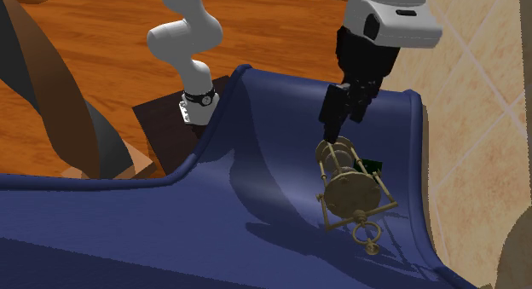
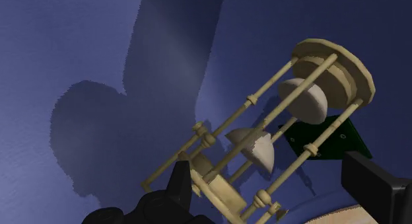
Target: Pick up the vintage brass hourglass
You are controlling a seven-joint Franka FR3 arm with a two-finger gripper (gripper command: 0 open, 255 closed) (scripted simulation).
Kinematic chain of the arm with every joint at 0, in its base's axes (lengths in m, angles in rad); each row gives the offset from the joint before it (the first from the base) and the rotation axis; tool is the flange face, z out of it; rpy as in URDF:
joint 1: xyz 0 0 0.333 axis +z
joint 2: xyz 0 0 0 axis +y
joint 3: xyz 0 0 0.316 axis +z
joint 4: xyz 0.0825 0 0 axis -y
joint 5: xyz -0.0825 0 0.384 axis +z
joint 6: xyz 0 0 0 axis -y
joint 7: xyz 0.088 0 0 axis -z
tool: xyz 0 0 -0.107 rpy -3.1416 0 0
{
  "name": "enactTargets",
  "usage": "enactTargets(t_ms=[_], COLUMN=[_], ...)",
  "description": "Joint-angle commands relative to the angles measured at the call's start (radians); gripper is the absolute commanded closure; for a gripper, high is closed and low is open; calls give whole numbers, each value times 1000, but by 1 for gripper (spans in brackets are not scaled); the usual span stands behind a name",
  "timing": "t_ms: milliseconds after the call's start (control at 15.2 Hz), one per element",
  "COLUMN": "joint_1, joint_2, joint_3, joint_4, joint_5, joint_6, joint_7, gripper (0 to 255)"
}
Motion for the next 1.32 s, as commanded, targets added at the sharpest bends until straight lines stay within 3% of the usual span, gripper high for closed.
enactTargets(t_ms=[0,330,990,1056,1254], joint_1=[9,41,38,38,37], joint_2=[84,333,337,336,336], joint_3=[0,-6,-8,-8,-8], joint_4=[95,420,324,323,322], joint_5=[-22,-70,-75,-75,-75], joint_6=[-11,-86,13,14,14], joint_7=[1,-11,6,6,6], gripper=[0,0,0,255,255])
